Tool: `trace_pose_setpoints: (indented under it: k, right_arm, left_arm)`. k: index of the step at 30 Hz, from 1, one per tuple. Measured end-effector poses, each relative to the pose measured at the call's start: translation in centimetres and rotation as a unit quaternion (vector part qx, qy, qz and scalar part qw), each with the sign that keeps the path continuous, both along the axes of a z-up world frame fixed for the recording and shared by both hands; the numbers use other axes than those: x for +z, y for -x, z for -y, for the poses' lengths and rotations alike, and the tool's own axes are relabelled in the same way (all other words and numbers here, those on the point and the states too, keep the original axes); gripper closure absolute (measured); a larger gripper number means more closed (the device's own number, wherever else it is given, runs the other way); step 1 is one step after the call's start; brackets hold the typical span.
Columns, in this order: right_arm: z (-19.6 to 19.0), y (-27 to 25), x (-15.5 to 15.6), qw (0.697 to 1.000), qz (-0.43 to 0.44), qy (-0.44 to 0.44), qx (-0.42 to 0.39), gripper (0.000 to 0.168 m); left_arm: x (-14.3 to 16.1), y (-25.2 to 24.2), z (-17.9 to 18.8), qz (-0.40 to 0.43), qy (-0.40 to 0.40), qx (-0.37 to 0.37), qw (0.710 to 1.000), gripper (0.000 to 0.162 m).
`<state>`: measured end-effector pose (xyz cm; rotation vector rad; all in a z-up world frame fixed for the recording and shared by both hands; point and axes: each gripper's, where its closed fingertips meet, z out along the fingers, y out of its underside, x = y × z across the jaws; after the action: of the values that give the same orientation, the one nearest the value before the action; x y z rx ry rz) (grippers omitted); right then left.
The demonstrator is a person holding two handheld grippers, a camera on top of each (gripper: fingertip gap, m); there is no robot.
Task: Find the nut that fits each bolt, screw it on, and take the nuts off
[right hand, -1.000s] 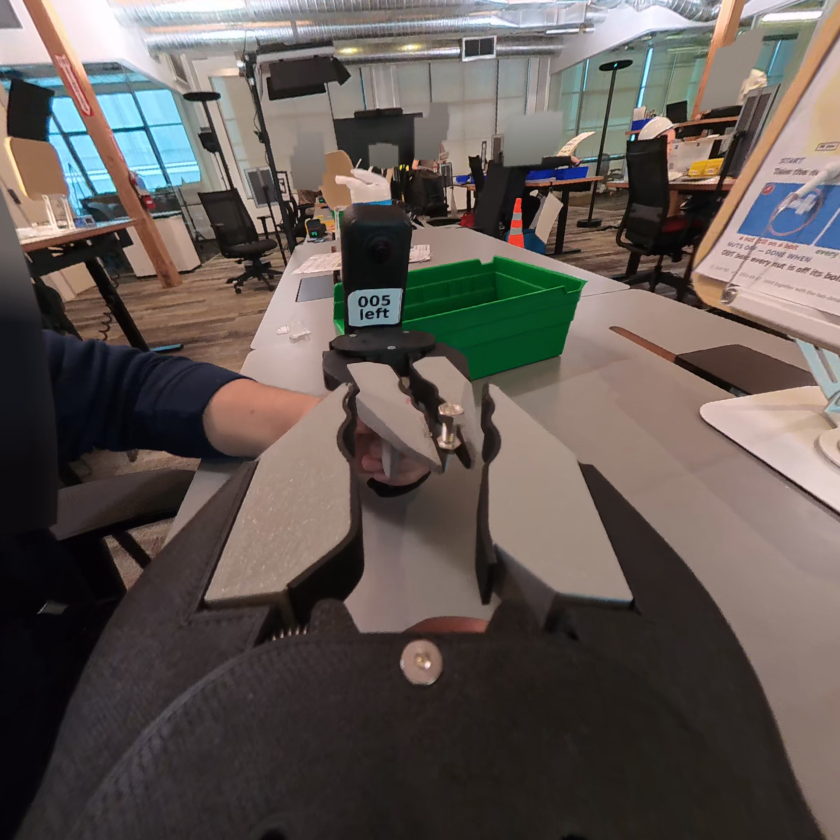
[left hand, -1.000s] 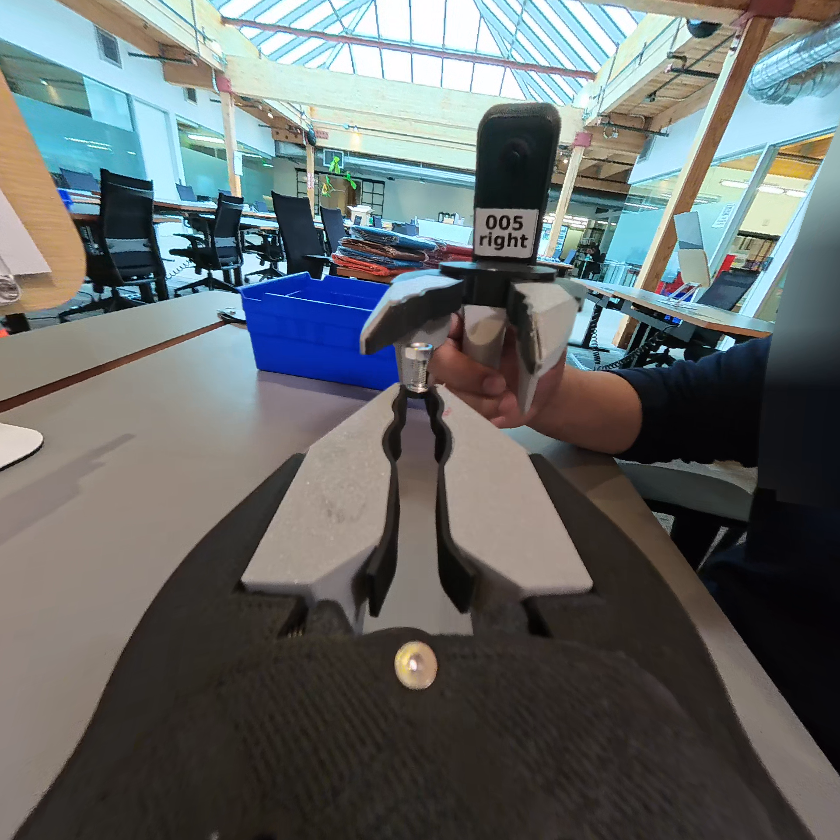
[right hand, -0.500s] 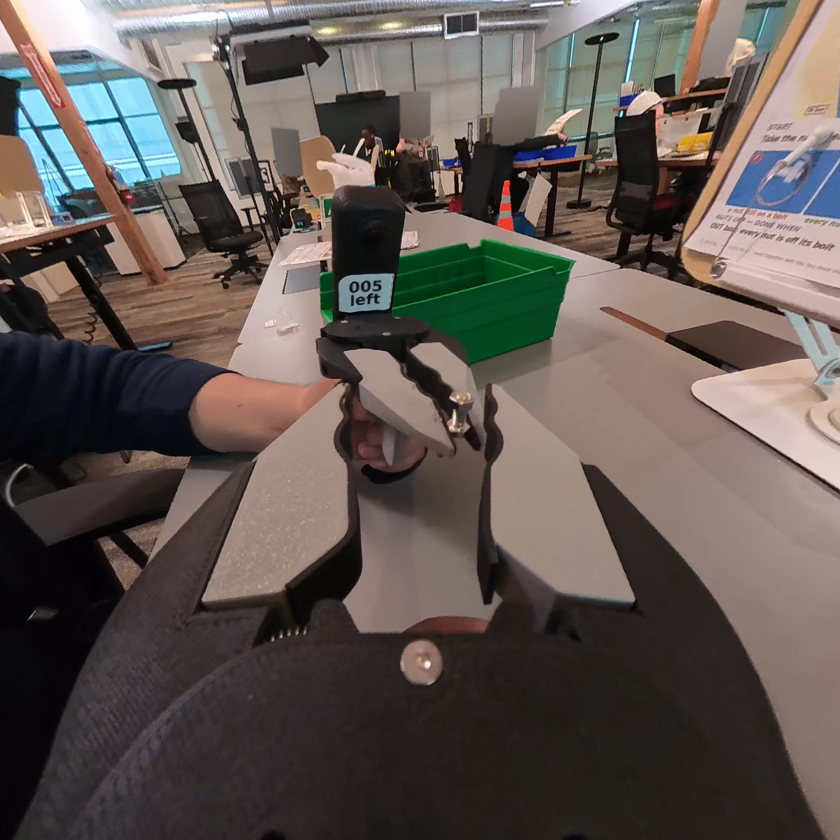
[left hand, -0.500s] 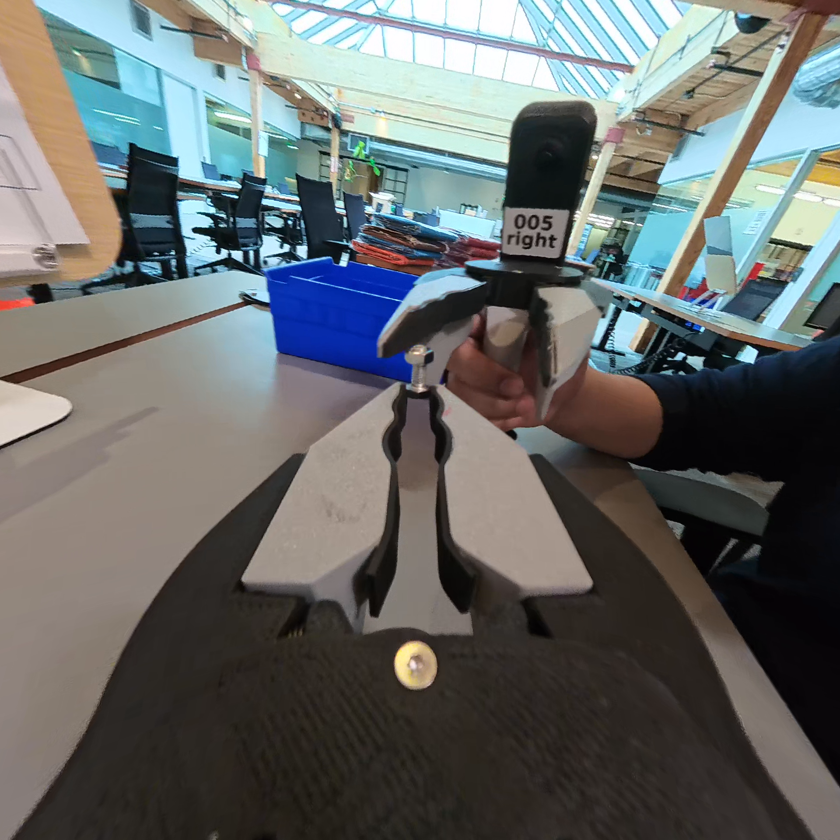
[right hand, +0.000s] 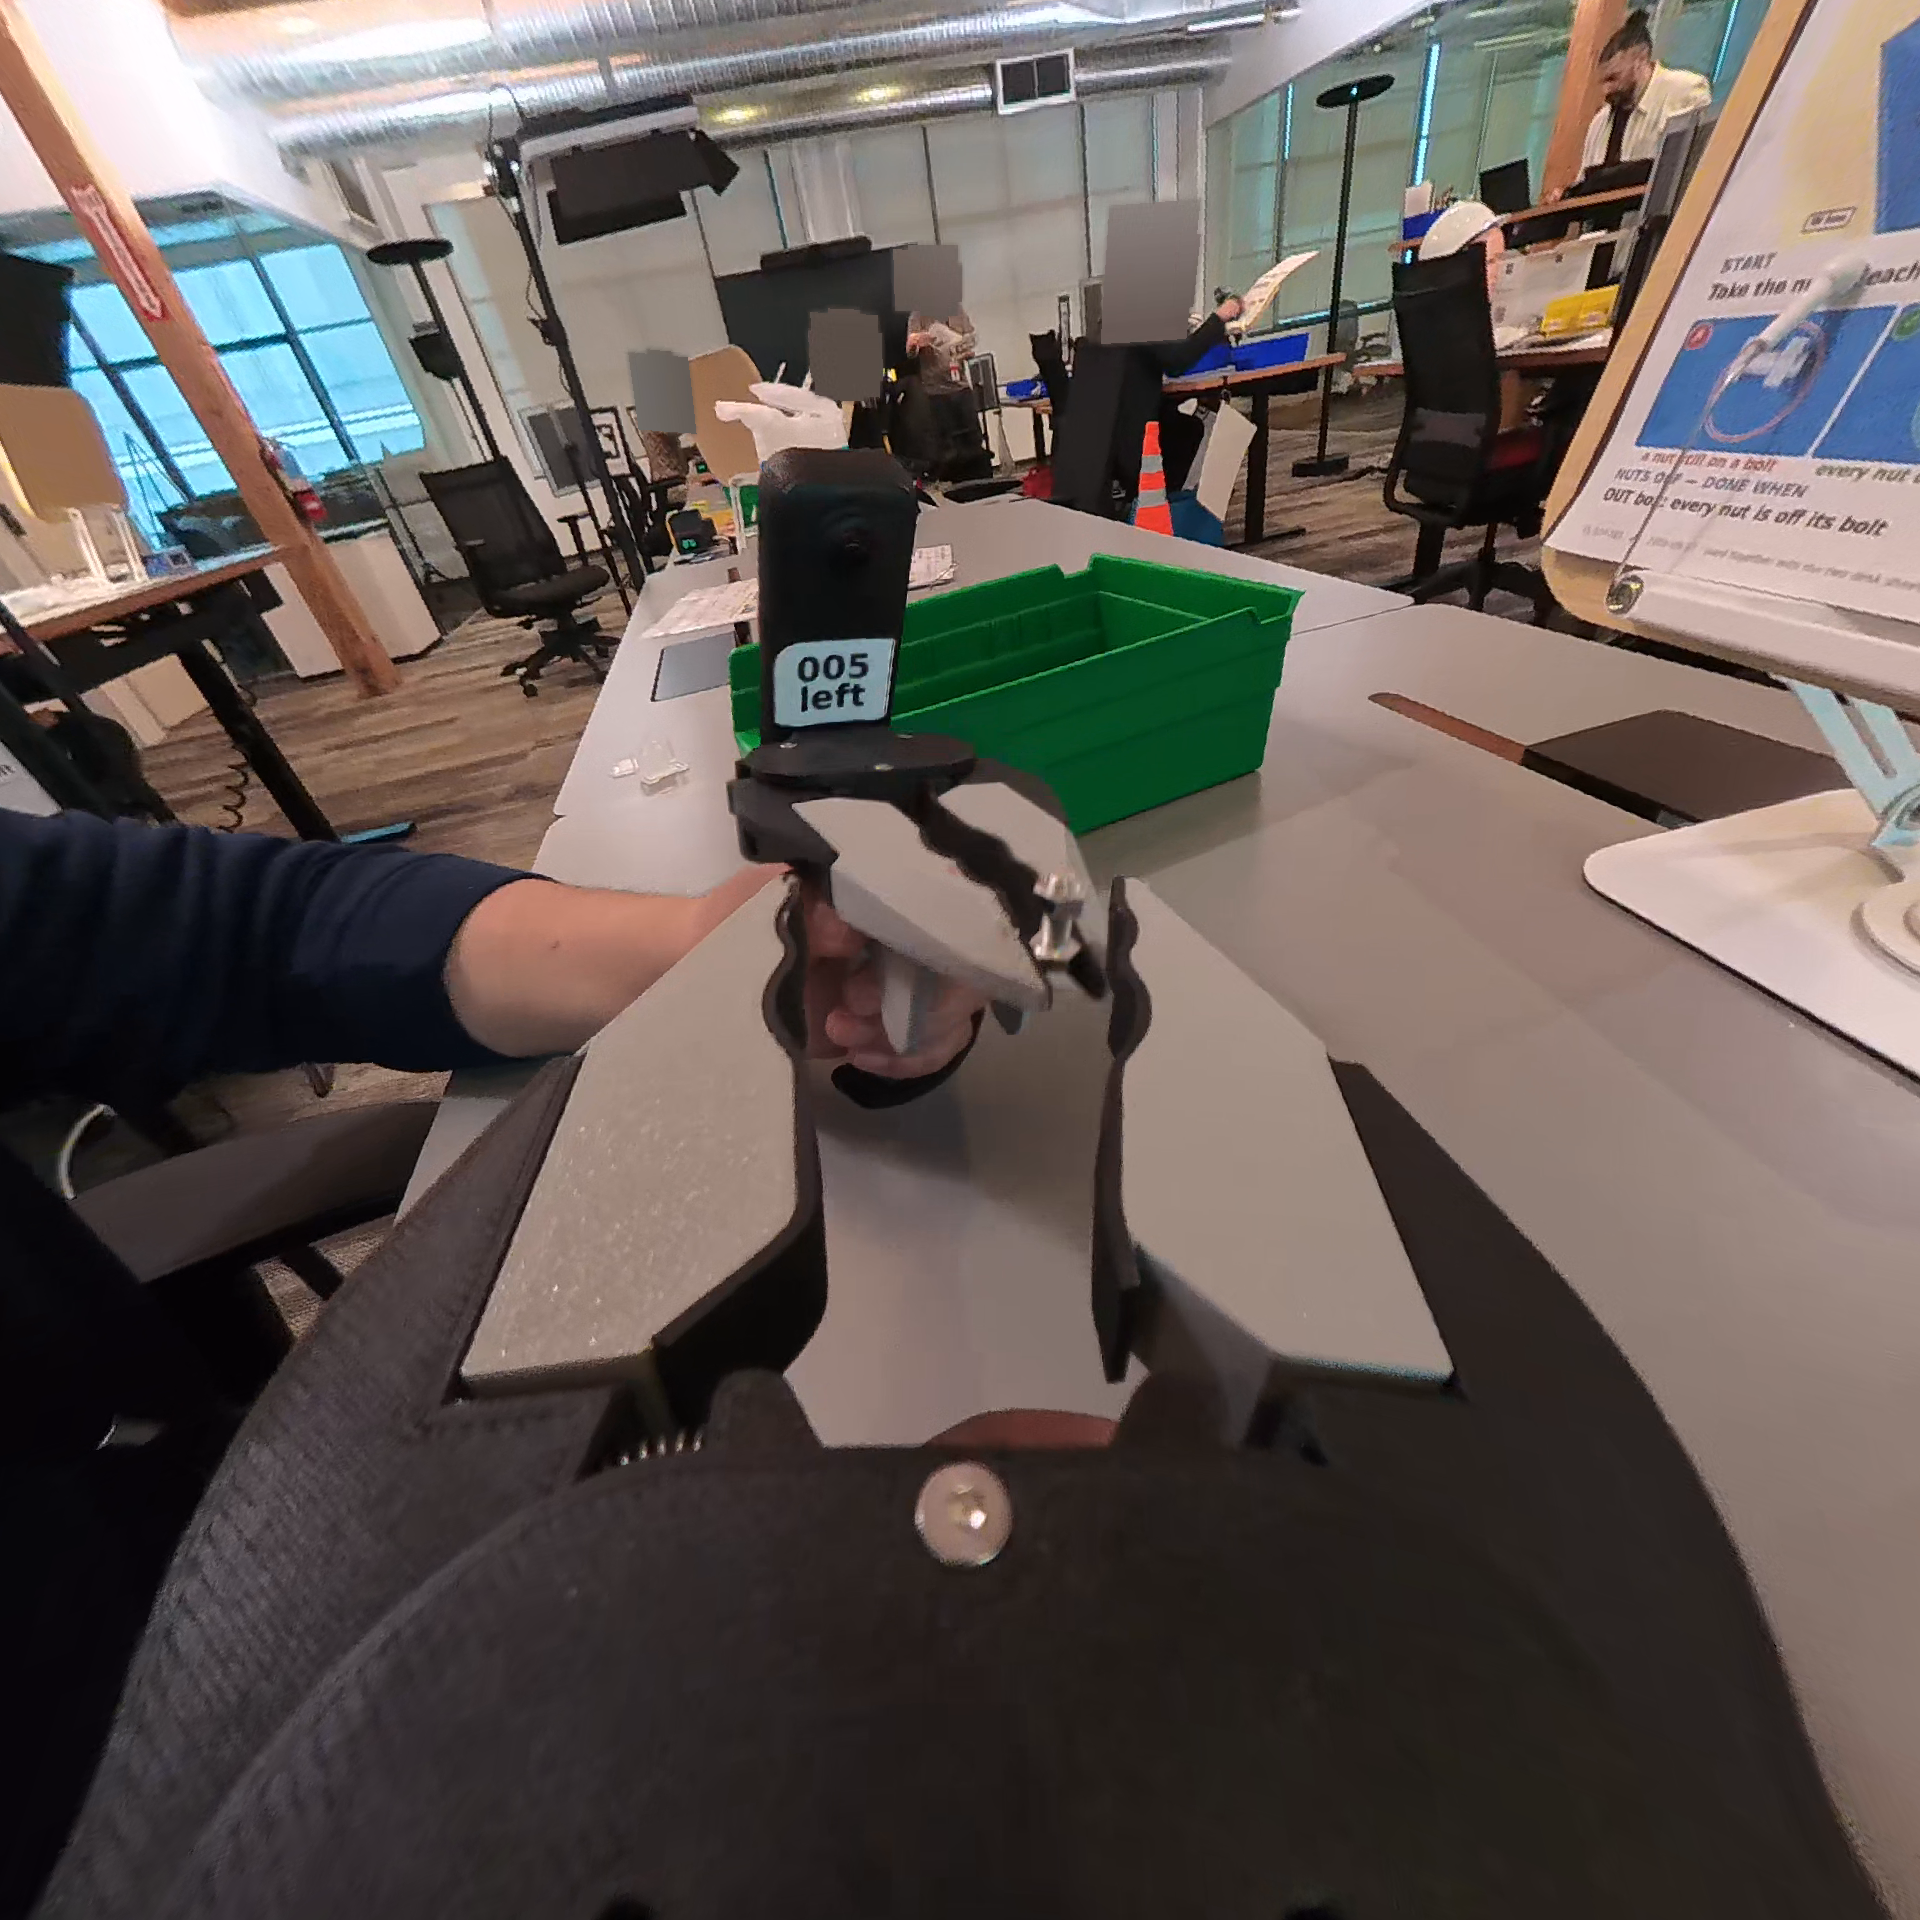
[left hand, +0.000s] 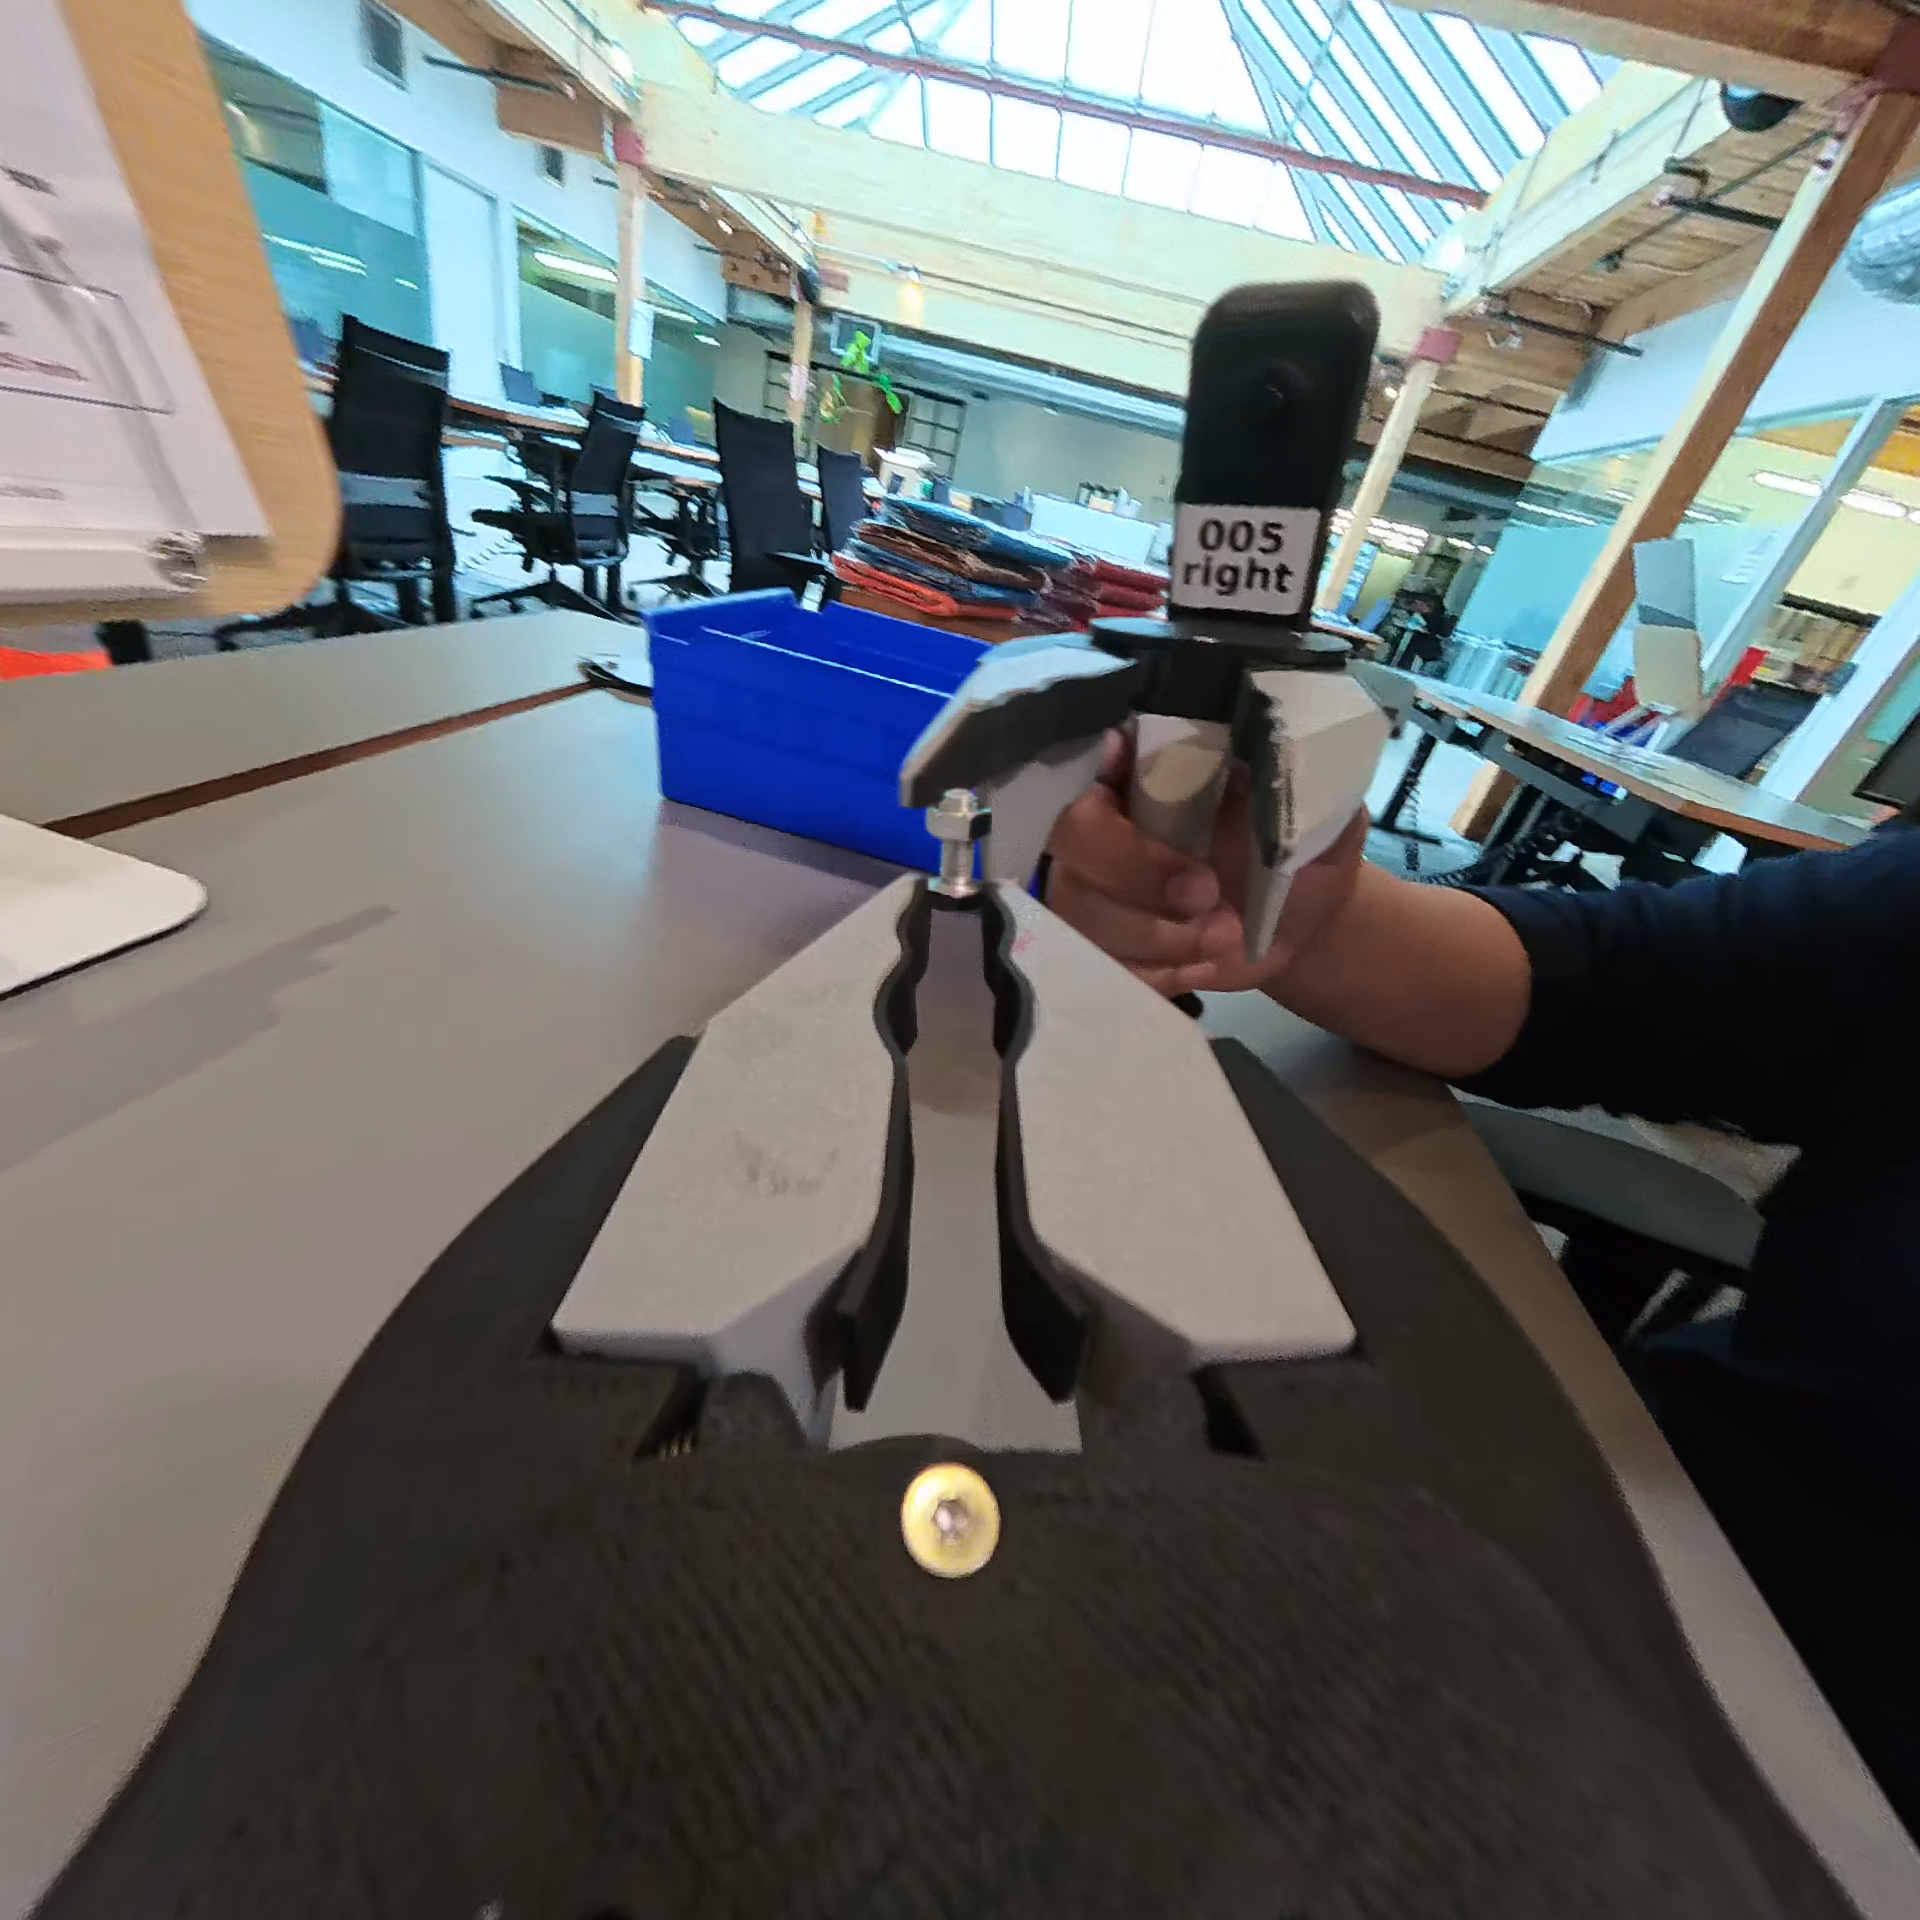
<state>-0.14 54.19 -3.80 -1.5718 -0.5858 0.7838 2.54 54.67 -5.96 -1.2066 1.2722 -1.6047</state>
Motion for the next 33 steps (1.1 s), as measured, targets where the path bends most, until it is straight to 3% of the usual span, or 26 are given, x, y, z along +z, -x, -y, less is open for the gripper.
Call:
trace_pose_setpoints:
  k: [3, 6, 8, 11, 17, 21, 22, 27, 30, 33]
  right_arm:
    - [0.1, 0.6, -0.5, 1.000, 0.010, 0.007, 0.010, 0.114]
    - [0.1, 0.6, -0.6, 1.000, 0.019, 0.006, 0.006, 0.108]
    - [0.5, 0.4, -0.4, 1.000, 0.017, 0.005, 0.019, 0.128]
    - [0.0, -0.3, -0.1, 1.000, -0.002, 0.013, 0.002, 0.113]
    - [-0.4, -0.2, -0.6, 1.000, -0.003, 0.025, -0.004, 0.111]
    - [-0.2, 0.2, -1.1, 0.999, 0.015, 0.030, 0.002, 0.105]
    - [0.0, 0.1, -1.1, 0.999, 0.018, 0.028, 0.009, 0.120]
    - [-0.7, -0.7, -0.8, 0.999, -0.004, 0.035, -0.011, 0.114]
    - [-1.2, -1.3, -1.4, 0.999, 0.007, 0.041, -0.033, 0.133]
    - [-1.2, -1.4, -1.6, 0.998, 0.003, 0.046, -0.032, 0.141]
  left_arm:
    - [-0.4, -0.5, 1.1, -0.008, -0.009, -0.012, 1.000, 0.155]
    - [-0.3, -0.2, -0.3, -0.007, -0.015, 0.016, 1.000, 0.155]
    - [-0.2, 0.3, -2.6, -0.008, 0.019, 0.057, 0.998, 0.155]
    - [0.1, 0.8, -3.6, -0.001, 0.026, 0.064, 0.998, 0.155]
    - [-0.4, -0.5, 0.4, -0.013, -0.003, 0.007, 1.000, 0.155]
    - [-1.0, -0.5, -1.0, -0.026, -0.007, 0.037, 0.999, 0.155]
    - [-1.1, -0.3, -2.0, -0.029, -0.001, 0.058, 0.998, 0.155]
    - [-1.0, 0.0, -2.4, -0.032, -0.010, 0.061, 0.998, 0.155]
    - [-1.2, -0.7, -0.5, -0.037, -0.026, 0.036, 0.998, 0.155]
    - [-1.5, -0.9, -0.1, -0.042, -0.043, 0.037, 0.997, 0.155]
